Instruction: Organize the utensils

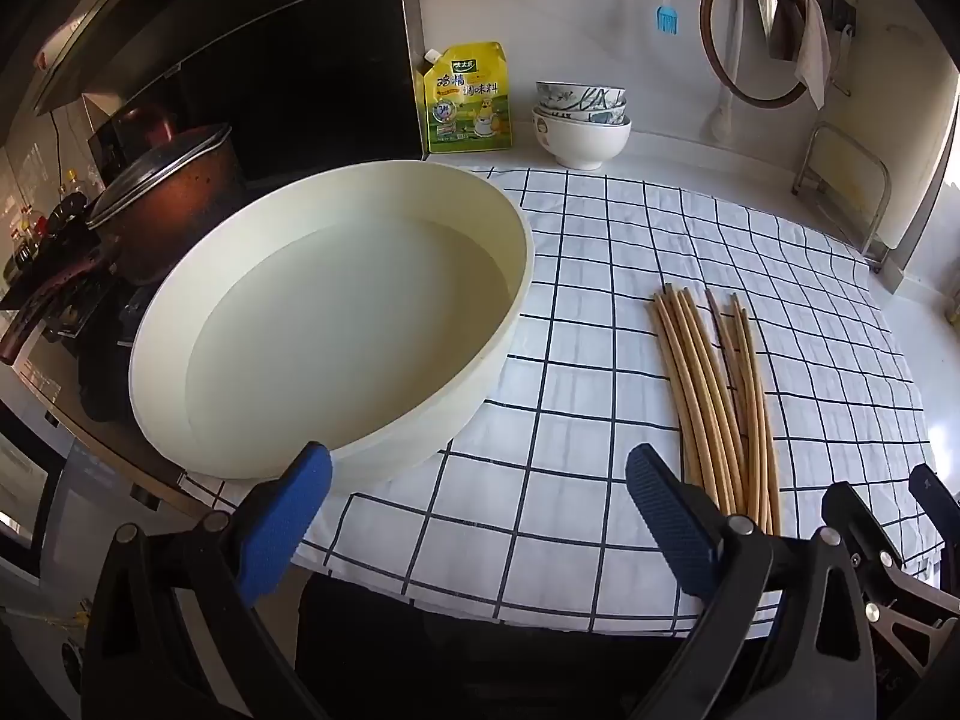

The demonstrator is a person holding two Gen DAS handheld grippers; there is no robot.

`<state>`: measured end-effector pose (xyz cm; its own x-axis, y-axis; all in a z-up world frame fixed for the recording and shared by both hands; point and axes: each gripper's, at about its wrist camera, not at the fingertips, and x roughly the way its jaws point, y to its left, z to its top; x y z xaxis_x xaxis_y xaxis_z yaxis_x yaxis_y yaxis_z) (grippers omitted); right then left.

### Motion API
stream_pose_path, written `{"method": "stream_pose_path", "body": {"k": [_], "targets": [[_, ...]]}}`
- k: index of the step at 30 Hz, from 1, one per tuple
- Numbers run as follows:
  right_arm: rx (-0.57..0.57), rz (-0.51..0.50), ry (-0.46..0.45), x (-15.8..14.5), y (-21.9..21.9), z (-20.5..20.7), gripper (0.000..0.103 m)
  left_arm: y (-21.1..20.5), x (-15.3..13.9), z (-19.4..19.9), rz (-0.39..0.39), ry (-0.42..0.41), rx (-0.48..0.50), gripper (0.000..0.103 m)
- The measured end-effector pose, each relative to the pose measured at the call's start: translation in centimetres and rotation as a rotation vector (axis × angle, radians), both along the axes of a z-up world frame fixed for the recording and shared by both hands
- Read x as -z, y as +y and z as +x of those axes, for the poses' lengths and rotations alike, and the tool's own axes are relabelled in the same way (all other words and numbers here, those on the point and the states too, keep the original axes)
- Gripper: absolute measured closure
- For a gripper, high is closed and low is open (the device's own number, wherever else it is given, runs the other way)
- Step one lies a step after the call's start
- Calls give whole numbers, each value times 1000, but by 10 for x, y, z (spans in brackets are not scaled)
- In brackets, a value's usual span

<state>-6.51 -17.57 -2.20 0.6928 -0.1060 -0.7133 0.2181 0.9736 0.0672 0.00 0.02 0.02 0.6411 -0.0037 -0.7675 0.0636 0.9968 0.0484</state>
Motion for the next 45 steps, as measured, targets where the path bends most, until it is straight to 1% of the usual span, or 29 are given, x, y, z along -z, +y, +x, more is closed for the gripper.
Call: {"method": "stream_pose_path", "body": {"k": [7, 11, 12, 15, 45], "targets": [[-1, -4, -5, -1, 2, -1, 9, -3, -4, 2, 11, 3, 4, 6], [1, -7, -5, 0, -2, -6, 9, -3, -3, 2, 15, -5, -2, 6], [2, -6, -3, 0, -5, -7, 9, -1, 1, -2, 17, -12, 4, 6], [0, -15, 0, -3, 2, -1, 9, -1, 2, -1, 17, -8, 8, 6], [10, -21, -5, -3, 0, -2, 9, -1, 2, -5, 18, -14, 17, 6]]}}
